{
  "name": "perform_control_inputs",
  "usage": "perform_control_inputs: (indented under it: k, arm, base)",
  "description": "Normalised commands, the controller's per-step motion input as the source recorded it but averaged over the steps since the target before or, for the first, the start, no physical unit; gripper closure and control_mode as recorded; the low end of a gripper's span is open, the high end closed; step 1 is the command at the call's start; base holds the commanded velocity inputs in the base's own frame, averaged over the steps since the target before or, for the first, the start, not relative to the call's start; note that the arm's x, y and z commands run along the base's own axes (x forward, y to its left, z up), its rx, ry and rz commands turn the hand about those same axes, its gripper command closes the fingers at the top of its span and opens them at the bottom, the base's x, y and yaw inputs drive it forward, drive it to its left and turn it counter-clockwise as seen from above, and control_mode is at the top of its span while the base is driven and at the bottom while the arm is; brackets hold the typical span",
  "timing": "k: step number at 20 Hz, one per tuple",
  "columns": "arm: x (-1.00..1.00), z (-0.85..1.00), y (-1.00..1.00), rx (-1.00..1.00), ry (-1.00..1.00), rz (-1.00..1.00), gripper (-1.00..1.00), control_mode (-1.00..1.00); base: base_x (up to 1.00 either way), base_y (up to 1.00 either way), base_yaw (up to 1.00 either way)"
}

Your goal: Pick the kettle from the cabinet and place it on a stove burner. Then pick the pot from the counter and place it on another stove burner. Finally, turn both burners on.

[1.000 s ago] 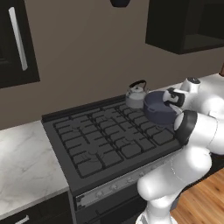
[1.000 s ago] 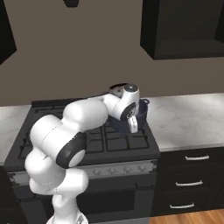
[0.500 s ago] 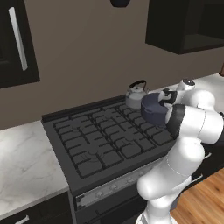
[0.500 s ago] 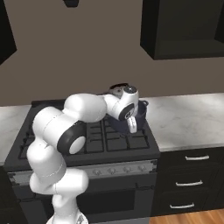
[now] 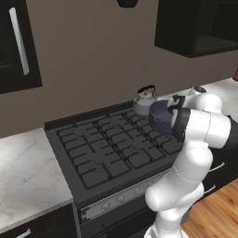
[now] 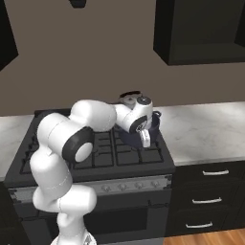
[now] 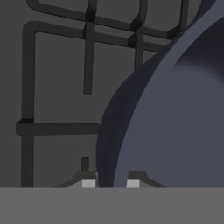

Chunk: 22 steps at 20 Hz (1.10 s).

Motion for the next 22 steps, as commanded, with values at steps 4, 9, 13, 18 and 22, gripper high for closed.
perform_control_inputs:
  k: [4,9,13,18,22]
  arm:
    - [0.02,-0.15,0.00,0.00,0.00,0.00,1.00,-1.00]
    - [0.00,-0.06,0.00,0.00,0.00,0.00,1.00,-1.00]
    - [-0.33,0.00,-0.05,0.00,0.00,0.00,1.00,-1.00]
    - [-0.43,0.00,-0.04,0.00,0.00,0.00,1.00,-1.00]
    - [-0.10,0.00,0.00,0.00,0.00,0.00,1.00,-1.00]
  base:
    - [0.00,0.00,0.00]
    - [0.00,0.00,0.00]
    - [0.00,0.00,0.00]
    - [0.00,0.00,0.00]
    - [0.00,0.00,0.00]
